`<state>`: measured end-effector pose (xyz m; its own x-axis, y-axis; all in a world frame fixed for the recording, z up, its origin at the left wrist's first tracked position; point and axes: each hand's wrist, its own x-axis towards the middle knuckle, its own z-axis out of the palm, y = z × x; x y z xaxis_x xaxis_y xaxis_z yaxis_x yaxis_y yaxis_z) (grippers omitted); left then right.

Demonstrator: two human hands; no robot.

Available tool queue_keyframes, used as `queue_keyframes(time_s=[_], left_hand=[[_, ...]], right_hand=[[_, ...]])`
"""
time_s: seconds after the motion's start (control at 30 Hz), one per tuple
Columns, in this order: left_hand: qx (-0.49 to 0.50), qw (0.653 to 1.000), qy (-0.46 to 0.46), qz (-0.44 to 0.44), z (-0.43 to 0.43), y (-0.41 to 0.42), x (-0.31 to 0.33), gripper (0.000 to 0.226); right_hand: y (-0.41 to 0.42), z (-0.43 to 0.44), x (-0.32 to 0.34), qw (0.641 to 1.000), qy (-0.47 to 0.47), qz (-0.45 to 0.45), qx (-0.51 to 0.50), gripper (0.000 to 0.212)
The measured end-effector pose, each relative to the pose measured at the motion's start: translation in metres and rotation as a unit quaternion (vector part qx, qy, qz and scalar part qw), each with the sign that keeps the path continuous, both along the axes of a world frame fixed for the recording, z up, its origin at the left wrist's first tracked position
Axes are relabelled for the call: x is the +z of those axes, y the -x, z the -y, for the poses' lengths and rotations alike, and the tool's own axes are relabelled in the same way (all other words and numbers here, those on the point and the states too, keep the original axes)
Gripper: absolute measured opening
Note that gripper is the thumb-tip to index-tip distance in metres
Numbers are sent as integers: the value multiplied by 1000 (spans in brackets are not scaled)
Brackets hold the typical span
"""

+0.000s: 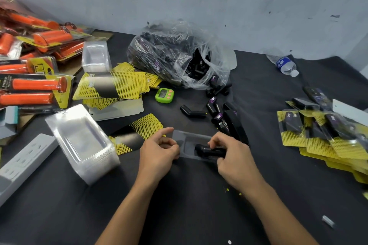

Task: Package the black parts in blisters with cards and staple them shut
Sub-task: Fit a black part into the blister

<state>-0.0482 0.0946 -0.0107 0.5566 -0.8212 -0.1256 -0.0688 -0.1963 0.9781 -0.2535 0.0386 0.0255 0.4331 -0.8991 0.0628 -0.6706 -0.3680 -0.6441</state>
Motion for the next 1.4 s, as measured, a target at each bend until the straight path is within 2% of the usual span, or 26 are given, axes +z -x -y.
queue_keyframes(time_s=[0.1,0.2,0.37,0.5,0.67,0.8,0.9,1.0,1.07,1.23,1.33,1.4], left_hand=[[0,1000,0,6,-1,1,1,54],[-6,1000,3,11,-3,2,2,54],[-8,1000,-5,16,-4,2,4,54],[-8,1000,-10,14,-6,3,7,54],[-2,1000,-15,17,-8,5,9,54],[-5,999,-23,33,-9,7,11,55],[-2,996,-19,82,-12,11,18,48],[57,977,11,203,-18,15,24,26],[98,955,37,278,-21,17,34,14],[157,878,120,437,-31,-7,81,18],[196,866,61,457,-42,-45,100,23],[201,877,-14,436,-52,-72,104,22]], right_hand=[[2,5,12,994,-80,-65,44,38],[-1,6,14,993,-102,-49,24,29],[-18,0,9,995,-54,55,-57,38],[-21,-1,4,996,-67,35,-39,42],[-23,2,3,997,-58,-5,-48,19],[-30,-3,2,998,0,-33,-50,16],[-33,-6,4,995,55,30,-73,19],[-43,-9,13,992,69,68,-77,24],[-57,-8,22,995,62,66,-52,24],[-115,-10,52,993,29,108,45,21],[-157,-20,61,990,7,81,112,17],[-179,-23,61,992,13,15,128,28]])
